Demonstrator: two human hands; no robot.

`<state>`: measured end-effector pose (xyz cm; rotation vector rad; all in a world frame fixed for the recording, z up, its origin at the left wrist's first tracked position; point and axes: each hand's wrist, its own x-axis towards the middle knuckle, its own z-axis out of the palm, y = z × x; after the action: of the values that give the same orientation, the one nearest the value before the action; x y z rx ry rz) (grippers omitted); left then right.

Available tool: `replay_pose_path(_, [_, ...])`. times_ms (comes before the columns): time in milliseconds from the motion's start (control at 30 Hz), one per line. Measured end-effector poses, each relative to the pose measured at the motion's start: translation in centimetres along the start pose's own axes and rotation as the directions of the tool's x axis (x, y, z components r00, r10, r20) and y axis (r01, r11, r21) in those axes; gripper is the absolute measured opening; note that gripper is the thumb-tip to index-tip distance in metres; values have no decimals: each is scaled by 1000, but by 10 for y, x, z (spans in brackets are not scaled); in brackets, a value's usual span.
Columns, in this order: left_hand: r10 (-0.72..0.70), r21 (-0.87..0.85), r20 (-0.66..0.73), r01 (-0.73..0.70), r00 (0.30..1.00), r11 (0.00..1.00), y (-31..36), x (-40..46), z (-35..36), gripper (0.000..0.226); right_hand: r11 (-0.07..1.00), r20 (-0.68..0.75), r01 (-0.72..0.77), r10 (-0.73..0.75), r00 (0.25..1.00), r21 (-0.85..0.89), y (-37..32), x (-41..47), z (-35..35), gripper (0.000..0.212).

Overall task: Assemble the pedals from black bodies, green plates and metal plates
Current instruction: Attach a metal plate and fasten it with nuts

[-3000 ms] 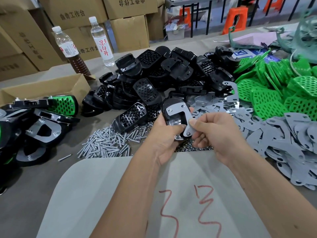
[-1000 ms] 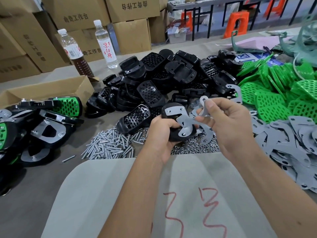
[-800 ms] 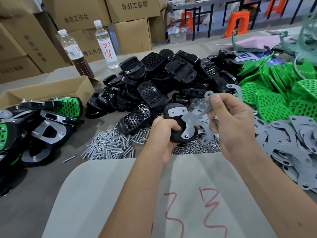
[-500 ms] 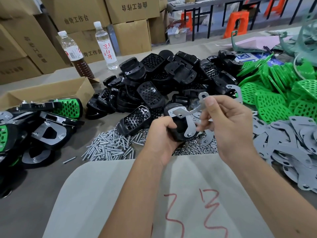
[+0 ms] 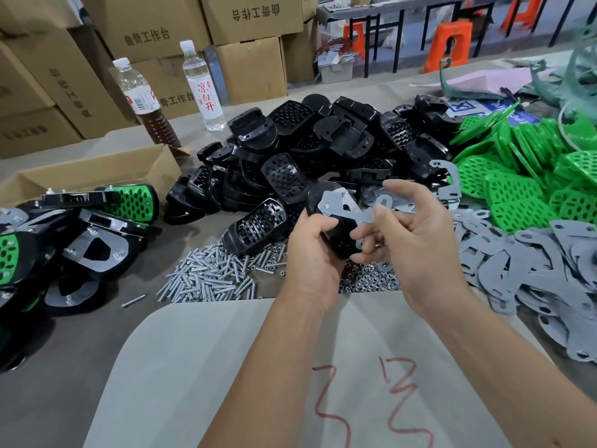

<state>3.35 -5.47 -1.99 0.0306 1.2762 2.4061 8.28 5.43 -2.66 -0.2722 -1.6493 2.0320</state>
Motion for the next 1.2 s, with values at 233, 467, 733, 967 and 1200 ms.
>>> replay_pose_path(233, [83,37,-74,-80,994,996,-5,6,-4,19,956,23,-74,84,996,-284,9,1,-5,21])
replay_pose_path(467, [93,68,-102,-87,990,994,-7,6,-2,25,873,6,-46,56,998,-485,9,6,-13,33])
replay_pose_path(733, [85,120,-129,-69,988,990,-9,6,-2,26,861,108,5,58,992,-509,9,5,-14,45])
replay_pose_path(967, [88,98,-110,-77,990,992,-8,6,-2,26,878,161,-45,138,977,-477,6,8,-15,45])
replay_pose_path(1200, [101,65,-206,-89,973,994,-8,10,-4,27,817,250,19,155,956,-577,6,5,-13,32])
